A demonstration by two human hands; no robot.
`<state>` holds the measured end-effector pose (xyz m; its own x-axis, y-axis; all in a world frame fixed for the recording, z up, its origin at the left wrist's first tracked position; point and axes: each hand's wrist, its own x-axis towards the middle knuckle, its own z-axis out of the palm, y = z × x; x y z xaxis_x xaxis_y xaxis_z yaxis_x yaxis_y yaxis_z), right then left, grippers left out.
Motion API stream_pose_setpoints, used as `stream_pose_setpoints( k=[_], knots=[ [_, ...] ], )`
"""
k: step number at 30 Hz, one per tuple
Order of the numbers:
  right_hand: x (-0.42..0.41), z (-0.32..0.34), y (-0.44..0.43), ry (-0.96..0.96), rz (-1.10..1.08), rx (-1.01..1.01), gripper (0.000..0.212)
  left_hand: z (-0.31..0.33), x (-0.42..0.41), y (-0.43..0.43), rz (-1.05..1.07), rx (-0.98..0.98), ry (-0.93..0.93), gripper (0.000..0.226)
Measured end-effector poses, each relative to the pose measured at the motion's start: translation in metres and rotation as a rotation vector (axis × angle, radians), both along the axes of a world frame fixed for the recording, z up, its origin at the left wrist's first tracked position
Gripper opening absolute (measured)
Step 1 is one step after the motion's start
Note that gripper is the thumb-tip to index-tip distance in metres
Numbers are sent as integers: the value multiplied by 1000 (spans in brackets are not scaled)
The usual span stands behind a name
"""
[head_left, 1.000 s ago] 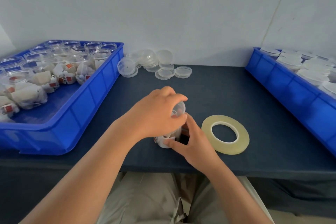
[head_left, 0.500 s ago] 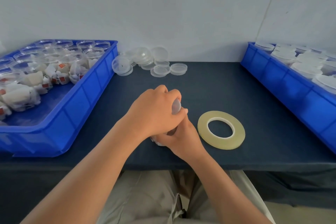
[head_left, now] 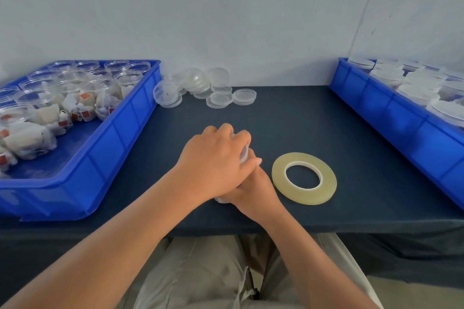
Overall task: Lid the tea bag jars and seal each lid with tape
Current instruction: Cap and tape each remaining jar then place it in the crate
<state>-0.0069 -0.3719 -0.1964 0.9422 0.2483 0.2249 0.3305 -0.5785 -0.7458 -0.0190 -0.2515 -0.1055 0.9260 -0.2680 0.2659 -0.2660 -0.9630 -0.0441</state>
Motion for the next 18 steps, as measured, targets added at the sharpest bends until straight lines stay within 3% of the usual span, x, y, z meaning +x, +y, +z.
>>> stream_pose_setpoints(
  k=[2,6,9,12,14,18],
  knots=[
    [2,-1,1,-43,-10,-86,68,-2,-1,0,-12,24,-25,60],
    [1,1,2,-49,-33,45,68,4,-1,11,-150,-141,126,76],
    [-1,1,-2,-12,31,167,75,6,4,20,-287,-247,98,53],
    [-6,4,-9,76,64,230,86,10,14,29,-470,-442,213,26],
    [-9,8,-11,95,74,241,89,9,20,36,-527,-492,261,19],
    [-11,12,-11,120,85,301,75,5,22,56,-457,-466,217,46]
  ],
)
